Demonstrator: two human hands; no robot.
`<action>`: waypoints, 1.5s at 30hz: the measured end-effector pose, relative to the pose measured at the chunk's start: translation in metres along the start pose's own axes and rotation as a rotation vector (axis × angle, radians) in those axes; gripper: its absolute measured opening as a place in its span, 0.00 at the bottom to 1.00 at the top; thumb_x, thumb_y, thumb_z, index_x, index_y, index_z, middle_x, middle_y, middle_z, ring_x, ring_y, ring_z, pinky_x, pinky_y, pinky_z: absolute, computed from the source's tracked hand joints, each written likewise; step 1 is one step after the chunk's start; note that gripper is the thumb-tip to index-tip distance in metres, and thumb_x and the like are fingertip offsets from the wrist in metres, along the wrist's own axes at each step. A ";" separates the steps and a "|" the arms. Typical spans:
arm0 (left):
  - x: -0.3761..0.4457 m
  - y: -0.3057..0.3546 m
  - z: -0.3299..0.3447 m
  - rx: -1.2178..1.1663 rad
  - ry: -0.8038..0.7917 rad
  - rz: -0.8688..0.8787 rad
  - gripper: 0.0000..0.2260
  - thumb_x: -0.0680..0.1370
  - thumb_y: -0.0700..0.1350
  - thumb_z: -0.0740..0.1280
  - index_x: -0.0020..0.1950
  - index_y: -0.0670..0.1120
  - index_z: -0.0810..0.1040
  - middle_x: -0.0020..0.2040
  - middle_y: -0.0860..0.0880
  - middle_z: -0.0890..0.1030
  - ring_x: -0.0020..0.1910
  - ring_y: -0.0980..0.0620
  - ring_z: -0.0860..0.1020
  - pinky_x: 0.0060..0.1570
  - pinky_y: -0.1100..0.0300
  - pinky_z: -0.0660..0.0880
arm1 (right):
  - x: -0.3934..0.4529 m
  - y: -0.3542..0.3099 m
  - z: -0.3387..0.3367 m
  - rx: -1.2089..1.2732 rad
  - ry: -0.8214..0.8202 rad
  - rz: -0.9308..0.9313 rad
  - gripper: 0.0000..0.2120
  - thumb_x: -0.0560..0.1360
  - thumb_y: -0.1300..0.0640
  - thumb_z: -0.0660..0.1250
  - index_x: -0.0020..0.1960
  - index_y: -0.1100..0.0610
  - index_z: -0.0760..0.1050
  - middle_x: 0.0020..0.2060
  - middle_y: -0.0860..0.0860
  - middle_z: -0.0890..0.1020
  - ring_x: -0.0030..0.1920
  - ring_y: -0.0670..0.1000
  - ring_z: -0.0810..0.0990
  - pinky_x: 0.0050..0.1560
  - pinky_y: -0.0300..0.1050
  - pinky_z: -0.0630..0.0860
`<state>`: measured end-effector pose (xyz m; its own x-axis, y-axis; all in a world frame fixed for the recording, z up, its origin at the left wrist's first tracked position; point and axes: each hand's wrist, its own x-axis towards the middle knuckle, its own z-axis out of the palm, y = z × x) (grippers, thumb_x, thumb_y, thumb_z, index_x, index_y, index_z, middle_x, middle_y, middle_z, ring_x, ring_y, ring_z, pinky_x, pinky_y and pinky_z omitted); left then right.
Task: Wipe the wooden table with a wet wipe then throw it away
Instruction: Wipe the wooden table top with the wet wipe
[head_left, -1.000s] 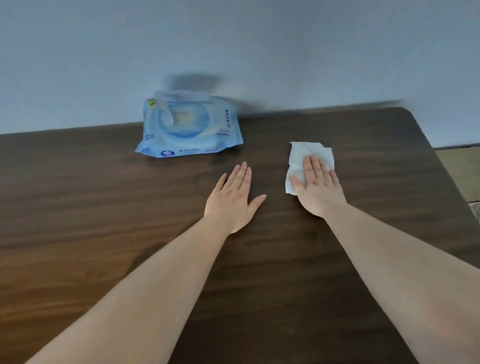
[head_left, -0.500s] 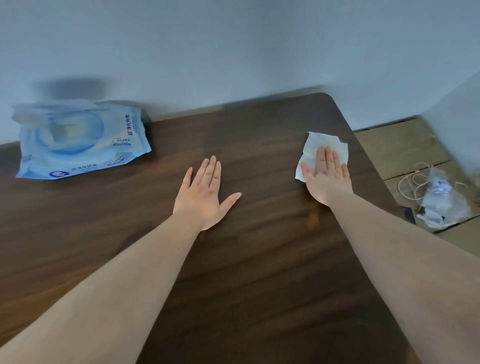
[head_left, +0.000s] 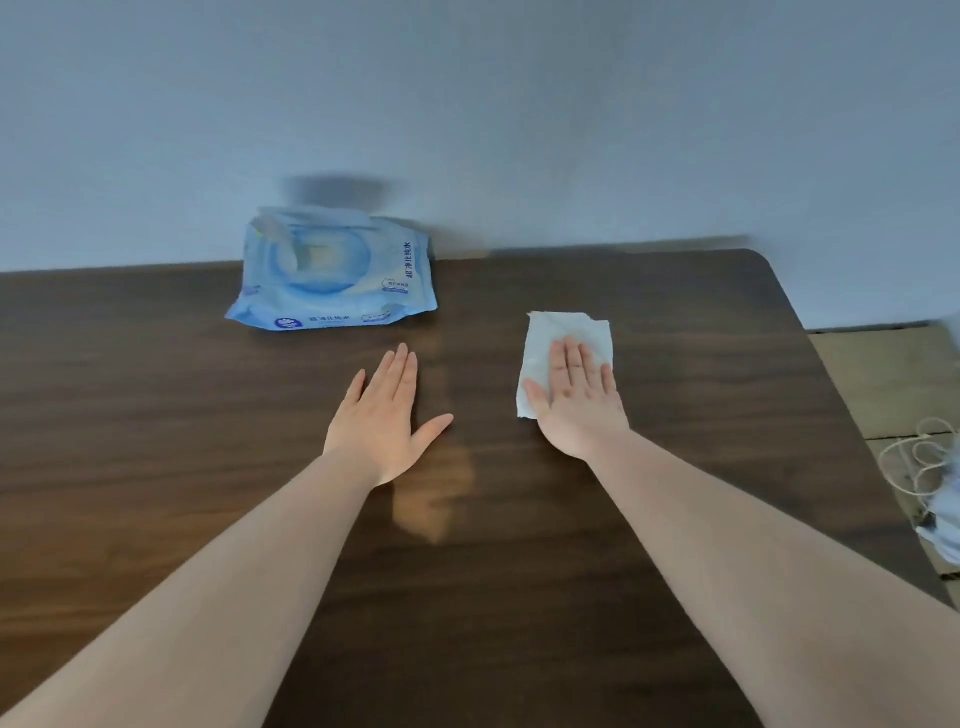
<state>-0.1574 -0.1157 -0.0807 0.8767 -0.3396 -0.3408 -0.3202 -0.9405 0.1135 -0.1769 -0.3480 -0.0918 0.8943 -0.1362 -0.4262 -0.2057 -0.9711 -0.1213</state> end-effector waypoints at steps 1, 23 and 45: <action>-0.010 -0.019 0.001 -0.012 0.010 -0.052 0.38 0.77 0.67 0.45 0.77 0.45 0.39 0.78 0.49 0.39 0.77 0.53 0.40 0.75 0.52 0.42 | 0.002 -0.024 0.003 -0.013 -0.007 -0.057 0.32 0.80 0.40 0.37 0.76 0.56 0.31 0.77 0.53 0.36 0.76 0.53 0.34 0.74 0.52 0.34; -0.208 -0.321 0.054 -0.133 0.131 -0.742 0.46 0.70 0.74 0.37 0.77 0.43 0.40 0.79 0.48 0.41 0.77 0.53 0.39 0.75 0.50 0.41 | -0.003 -0.447 0.077 -0.268 -0.074 -0.754 0.32 0.80 0.39 0.38 0.77 0.55 0.35 0.78 0.52 0.39 0.77 0.52 0.37 0.75 0.52 0.35; -0.206 -0.332 0.058 -0.209 0.175 -0.707 0.47 0.64 0.75 0.33 0.77 0.49 0.38 0.78 0.51 0.40 0.76 0.51 0.37 0.75 0.47 0.41 | -0.001 -0.626 0.103 -0.333 -0.050 -1.029 0.31 0.80 0.40 0.40 0.78 0.55 0.38 0.78 0.52 0.41 0.77 0.53 0.39 0.75 0.53 0.37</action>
<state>-0.2523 0.2675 -0.1021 0.8976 0.3651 -0.2471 0.3990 -0.9111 0.1030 -0.0903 0.2799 -0.1077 0.5573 0.7757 -0.2962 0.7594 -0.6205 -0.1959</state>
